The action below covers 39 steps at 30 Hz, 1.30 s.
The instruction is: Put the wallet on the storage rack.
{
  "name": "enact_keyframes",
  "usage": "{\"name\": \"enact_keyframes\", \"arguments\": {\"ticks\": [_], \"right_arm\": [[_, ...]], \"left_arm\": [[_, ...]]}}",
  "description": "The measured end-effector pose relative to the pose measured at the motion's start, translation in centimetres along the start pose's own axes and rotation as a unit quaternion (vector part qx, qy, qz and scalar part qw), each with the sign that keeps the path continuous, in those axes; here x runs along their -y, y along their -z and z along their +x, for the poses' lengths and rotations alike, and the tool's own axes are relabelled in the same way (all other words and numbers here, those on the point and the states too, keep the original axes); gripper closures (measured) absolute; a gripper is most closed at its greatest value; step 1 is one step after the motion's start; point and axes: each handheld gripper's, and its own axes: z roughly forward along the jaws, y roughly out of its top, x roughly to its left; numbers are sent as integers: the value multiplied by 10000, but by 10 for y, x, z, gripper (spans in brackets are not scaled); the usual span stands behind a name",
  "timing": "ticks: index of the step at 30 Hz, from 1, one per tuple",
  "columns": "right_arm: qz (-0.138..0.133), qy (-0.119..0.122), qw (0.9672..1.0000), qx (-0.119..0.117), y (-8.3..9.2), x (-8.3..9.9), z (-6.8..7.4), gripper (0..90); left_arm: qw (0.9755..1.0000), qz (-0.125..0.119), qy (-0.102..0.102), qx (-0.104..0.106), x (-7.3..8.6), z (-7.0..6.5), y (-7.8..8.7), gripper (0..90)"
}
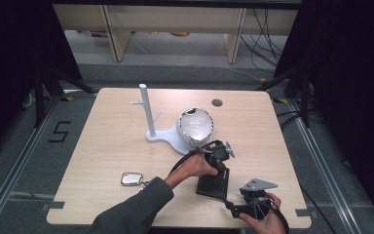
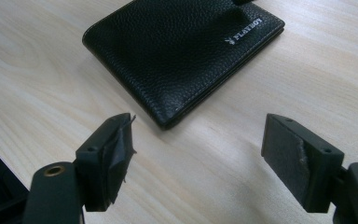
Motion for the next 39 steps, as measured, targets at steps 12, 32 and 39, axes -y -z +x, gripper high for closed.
{"name": "enact_keyframes", "arguments": {"ticks": [12,32,39], "right_arm": [[-31,24,10000,4,2,1,-1,256],[11,-212,9998,-45,2,1,-5,261],[-50,-1155,9920,-500,1,4,-6,268]], "left_arm": [[9996,78,-61,281,-21,-5,-20,897],[9985,520,154,-111,10,11,-6,896],[9978,485,431,-155,38,14,11,894]]}}
